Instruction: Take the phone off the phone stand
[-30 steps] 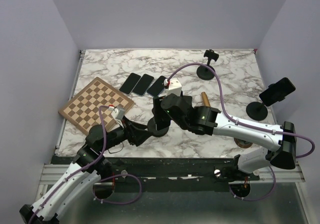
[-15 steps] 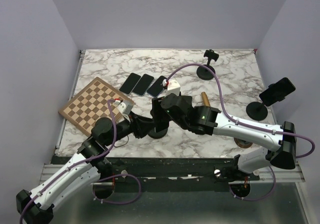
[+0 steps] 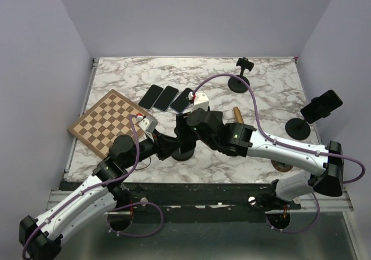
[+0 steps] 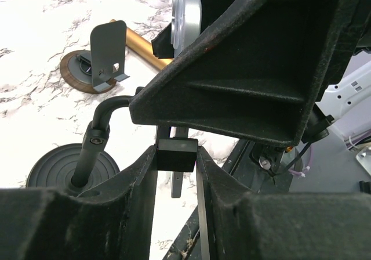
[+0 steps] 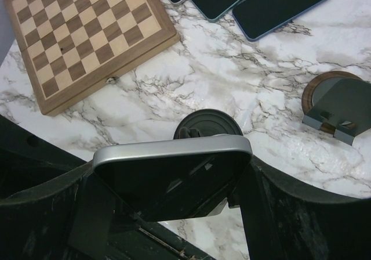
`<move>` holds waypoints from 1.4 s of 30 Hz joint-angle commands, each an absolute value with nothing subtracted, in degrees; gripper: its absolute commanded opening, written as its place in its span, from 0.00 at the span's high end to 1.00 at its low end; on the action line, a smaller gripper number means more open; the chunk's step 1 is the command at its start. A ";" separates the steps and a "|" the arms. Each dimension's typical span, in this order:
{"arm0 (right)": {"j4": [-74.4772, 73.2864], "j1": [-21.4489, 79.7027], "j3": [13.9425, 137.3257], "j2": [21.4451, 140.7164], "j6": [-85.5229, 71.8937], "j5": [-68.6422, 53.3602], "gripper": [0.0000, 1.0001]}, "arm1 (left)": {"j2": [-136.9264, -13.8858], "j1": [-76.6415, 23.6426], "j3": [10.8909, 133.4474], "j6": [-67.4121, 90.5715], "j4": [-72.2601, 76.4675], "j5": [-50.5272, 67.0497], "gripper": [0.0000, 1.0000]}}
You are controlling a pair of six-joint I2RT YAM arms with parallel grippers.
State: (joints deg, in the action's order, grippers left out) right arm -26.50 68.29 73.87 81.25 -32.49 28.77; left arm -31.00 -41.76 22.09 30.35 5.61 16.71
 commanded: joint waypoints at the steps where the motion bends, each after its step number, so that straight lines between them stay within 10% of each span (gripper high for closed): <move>1: -23.97 68.65 74.14 81.83 -34.28 24.81 0.99 | -31.56 -42.17 23.12 31.61 8.70 16.28 0.67; 13: -23.81 68.64 75.36 83.45 -34.54 23.63 0.99 | -32.64 -42.19 23.81 32.70 8.44 15.91 0.60; 24: -22.70 68.66 72.51 83.24 -32.61 26.02 0.99 | -31.95 -42.15 23.40 32.88 6.33 13.70 0.99; 30: -16.06 68.03 65.51 78.87 -21.33 25.17 0.99 | -27.26 -42.13 21.55 37.86 2.12 8.57 1.00; 42: -4.93 56.52 56.83 71.89 -10.14 -7.13 0.99 | -24.11 -42.01 18.02 41.53 -0.35 9.66 1.00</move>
State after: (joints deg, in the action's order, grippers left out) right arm -4.69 60.10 59.05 73.84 -17.26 4.75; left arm -24.97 -42.50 19.92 39.38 2.70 10.33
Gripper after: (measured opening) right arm 0.798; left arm 0.359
